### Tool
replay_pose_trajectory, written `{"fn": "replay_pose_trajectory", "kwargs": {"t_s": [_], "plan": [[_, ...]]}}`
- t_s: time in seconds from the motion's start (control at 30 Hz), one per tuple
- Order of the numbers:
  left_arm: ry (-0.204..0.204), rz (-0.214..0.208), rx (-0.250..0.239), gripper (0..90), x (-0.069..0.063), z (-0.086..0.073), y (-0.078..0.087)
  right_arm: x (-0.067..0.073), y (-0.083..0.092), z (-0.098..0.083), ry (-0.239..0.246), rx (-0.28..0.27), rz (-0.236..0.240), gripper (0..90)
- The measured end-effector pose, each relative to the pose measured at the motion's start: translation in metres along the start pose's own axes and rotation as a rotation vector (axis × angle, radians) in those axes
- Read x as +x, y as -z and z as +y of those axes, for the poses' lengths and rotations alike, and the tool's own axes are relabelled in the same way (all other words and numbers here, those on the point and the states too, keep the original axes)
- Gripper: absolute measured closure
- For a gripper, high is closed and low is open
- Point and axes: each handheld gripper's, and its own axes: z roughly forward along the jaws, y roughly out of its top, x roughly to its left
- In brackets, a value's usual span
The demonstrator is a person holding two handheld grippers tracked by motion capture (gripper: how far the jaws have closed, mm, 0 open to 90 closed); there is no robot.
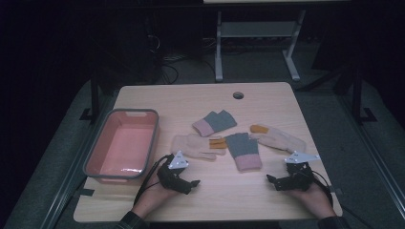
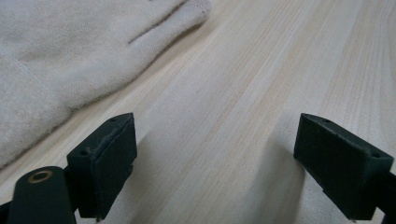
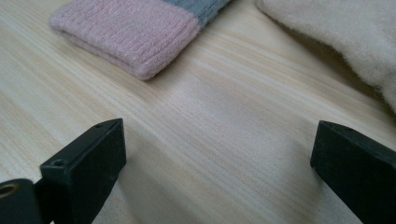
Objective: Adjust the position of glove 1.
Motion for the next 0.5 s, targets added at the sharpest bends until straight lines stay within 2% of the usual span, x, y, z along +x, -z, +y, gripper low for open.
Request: {"fn": "replay_pose_trajectory", "kwargs": {"t_s": [0.2,0.33,0.43,0.5], "plan": [[0.003,0.004,0.037,17.2,-0.002,0.005,0.001,0.000,0.000,0.000,0.001,0.000,0.000,3.0],[0.003,0.003,0.059,29.3,-0.001,0.010,0.003,0.000,0.000,0.000,0.001,0.000,0.000,3.0],[0.016,0.014,0.042,41.7,0.000,0.014,0.006,0.000,0.000,0.000,0.001,-0.001,0.000,3.0],[0.016,0.031,0.029,54.0,0.001,0.020,0.009,0.000,0.000,0.000,0.001,0.000,0.000,3.0]]}}
